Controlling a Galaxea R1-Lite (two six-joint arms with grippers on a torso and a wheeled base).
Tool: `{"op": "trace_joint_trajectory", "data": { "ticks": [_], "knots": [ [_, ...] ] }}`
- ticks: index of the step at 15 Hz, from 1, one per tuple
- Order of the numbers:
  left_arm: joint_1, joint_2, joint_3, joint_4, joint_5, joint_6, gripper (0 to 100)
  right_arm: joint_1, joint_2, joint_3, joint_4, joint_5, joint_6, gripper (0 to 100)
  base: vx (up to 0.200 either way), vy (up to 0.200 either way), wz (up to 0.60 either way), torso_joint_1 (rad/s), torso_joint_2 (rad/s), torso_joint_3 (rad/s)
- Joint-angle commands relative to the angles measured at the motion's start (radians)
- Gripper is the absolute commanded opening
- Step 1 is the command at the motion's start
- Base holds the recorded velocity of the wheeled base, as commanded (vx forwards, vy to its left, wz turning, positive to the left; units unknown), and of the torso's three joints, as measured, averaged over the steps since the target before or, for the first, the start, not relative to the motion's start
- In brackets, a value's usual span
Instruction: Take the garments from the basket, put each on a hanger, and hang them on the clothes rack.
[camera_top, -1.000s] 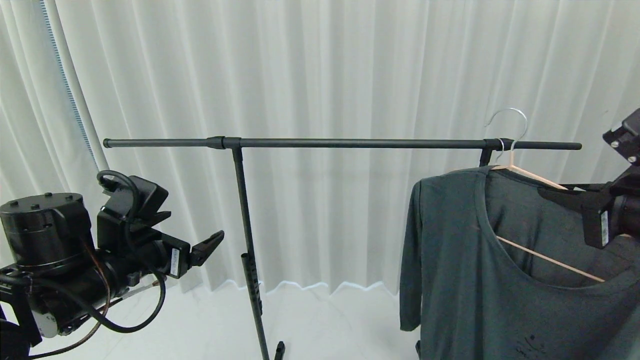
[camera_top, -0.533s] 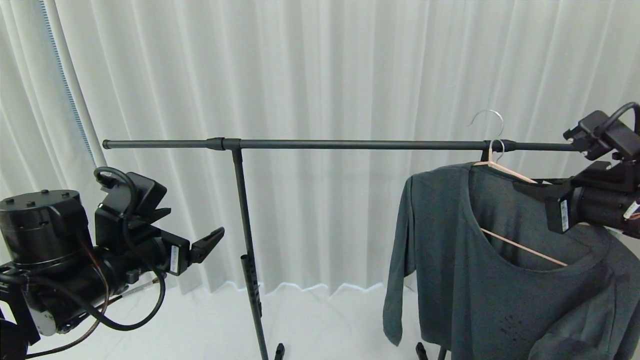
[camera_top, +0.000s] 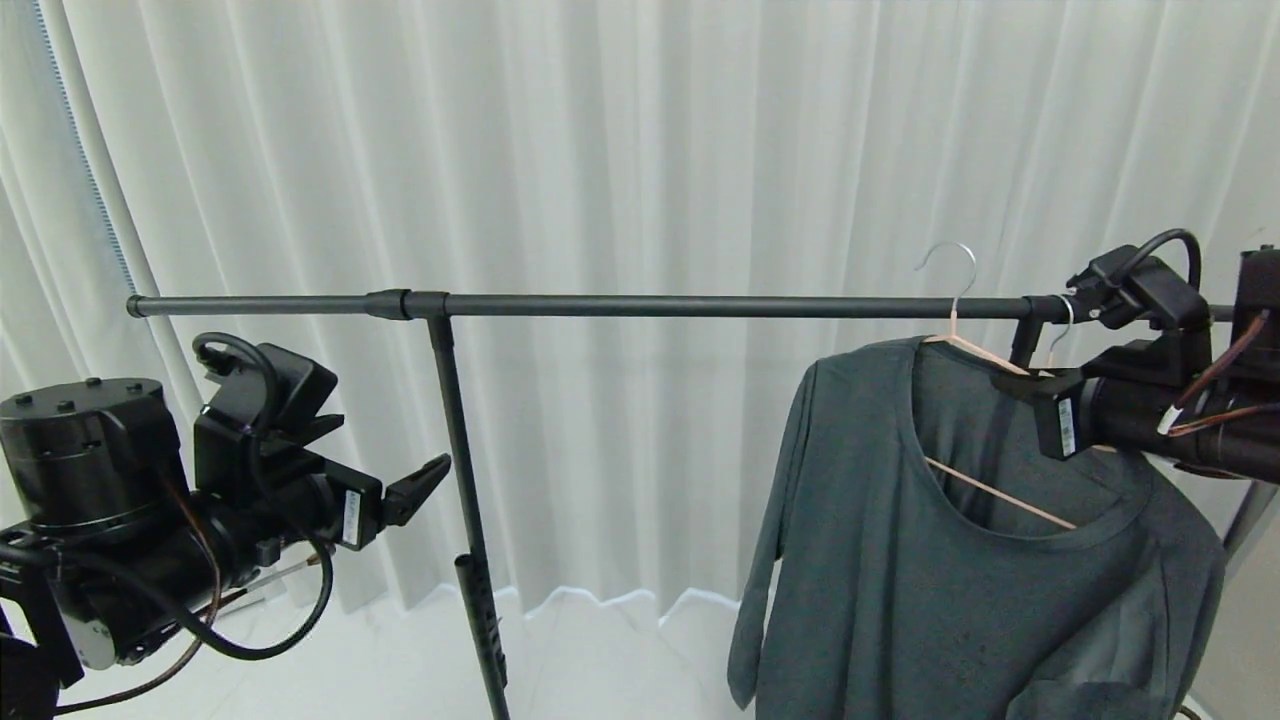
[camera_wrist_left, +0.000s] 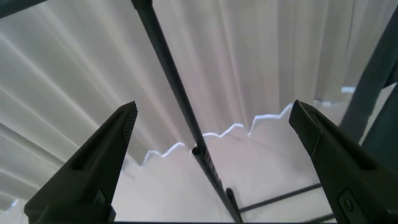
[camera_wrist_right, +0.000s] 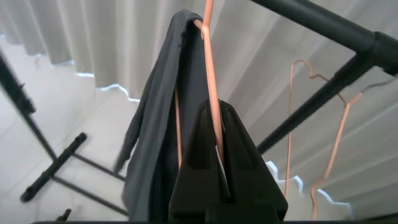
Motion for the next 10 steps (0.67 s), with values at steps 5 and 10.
{"op": "trace_joint_trajectory", "data": {
  "ticks": [5,10],
  "knots": [
    [-0.032,0.002,-0.006,-0.001,0.000,0.002,100,0.045,0.110,-0.001,-0.078,-0.041,0.038,0,0.000,0.000,0.00,0.000,0.00,0.000],
    [-0.062,0.001,-0.004,-0.001,0.037,0.002,100,0.010,0.250,-0.096,-0.138,-0.039,0.038,0,0.000,0.000,0.00,0.000,0.00,0.000]
  ]
}}
